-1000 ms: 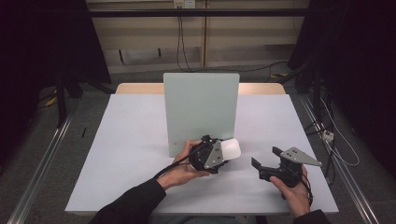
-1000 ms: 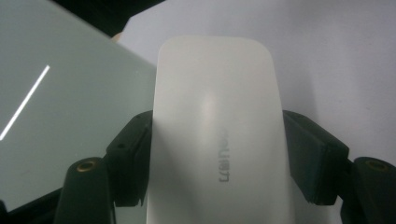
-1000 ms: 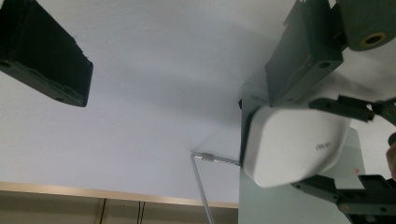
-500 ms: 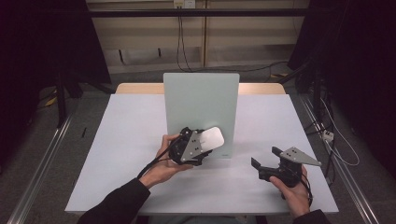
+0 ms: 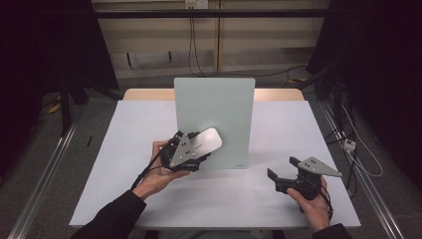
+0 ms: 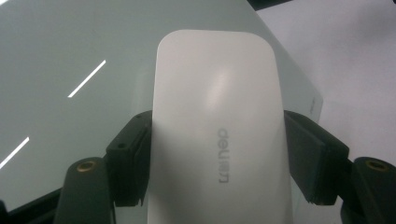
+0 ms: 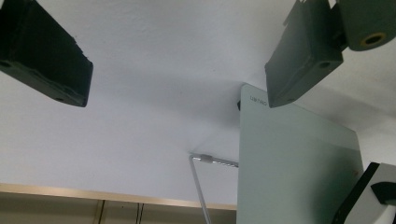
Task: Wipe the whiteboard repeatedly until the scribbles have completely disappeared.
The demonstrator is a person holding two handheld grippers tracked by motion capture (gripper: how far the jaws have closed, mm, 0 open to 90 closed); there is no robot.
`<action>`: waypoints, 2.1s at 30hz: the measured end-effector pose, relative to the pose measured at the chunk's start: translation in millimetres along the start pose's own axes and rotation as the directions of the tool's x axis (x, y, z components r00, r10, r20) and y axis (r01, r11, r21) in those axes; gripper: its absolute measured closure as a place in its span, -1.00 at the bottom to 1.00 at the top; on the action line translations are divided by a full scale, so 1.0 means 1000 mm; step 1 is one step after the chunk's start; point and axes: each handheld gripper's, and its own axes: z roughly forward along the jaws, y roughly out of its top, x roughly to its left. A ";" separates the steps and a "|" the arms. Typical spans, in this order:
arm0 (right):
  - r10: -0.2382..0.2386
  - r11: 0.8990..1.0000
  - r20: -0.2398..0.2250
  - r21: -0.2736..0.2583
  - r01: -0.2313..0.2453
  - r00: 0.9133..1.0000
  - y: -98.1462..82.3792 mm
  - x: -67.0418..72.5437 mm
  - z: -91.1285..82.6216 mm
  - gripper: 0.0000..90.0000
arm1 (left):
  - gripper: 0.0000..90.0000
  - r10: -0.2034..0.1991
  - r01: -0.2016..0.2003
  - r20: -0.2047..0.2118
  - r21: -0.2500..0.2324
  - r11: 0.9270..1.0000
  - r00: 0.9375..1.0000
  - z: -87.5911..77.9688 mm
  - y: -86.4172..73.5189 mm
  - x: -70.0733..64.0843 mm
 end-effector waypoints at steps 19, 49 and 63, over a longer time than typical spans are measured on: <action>0.002 1.000 -0.003 0.002 -0.002 1.000 0.000 0.001 0.000 -0.84 | -0.33 0.094 -0.105 0.109 0.100 0.989 0.990 0.014 -0.026 -0.033; 0.001 1.000 -0.006 0.006 -0.001 1.000 0.001 0.002 0.003 -0.84 | -0.31 0.005 -0.005 -0.021 -0.007 1.000 1.000 -0.013 -0.011 0.007; -0.007 1.000 -0.011 0.010 0.007 1.000 0.001 0.003 0.004 -0.83 | -0.31 -0.077 0.078 0.049 -0.001 0.997 0.996 -0.016 -0.007 -0.005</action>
